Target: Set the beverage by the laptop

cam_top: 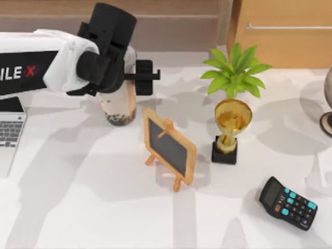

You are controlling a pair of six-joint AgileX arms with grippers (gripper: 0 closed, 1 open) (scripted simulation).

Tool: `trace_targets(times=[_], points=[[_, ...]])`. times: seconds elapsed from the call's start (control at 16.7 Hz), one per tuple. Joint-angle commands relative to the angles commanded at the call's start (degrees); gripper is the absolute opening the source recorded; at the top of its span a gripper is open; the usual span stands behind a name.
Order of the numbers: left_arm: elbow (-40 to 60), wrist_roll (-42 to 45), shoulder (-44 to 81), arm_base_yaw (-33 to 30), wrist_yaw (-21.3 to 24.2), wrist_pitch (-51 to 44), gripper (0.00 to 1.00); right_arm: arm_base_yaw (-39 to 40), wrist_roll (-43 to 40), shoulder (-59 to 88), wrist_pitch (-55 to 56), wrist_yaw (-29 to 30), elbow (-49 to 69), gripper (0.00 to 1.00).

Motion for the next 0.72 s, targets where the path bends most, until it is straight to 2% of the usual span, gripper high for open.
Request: trace_targets(times=[0.18,0.72], points=[[0.0,0.0,0.0,0.0,0.0,0.0,0.02,0.0,0.0,0.0,0.0,0.0,0.0,1.0],[0.2,0.1,-0.3,-0.2,0.0,0.0,0.0,0.0,0.0,0.0,0.0,0.0,0.0,1.0]])
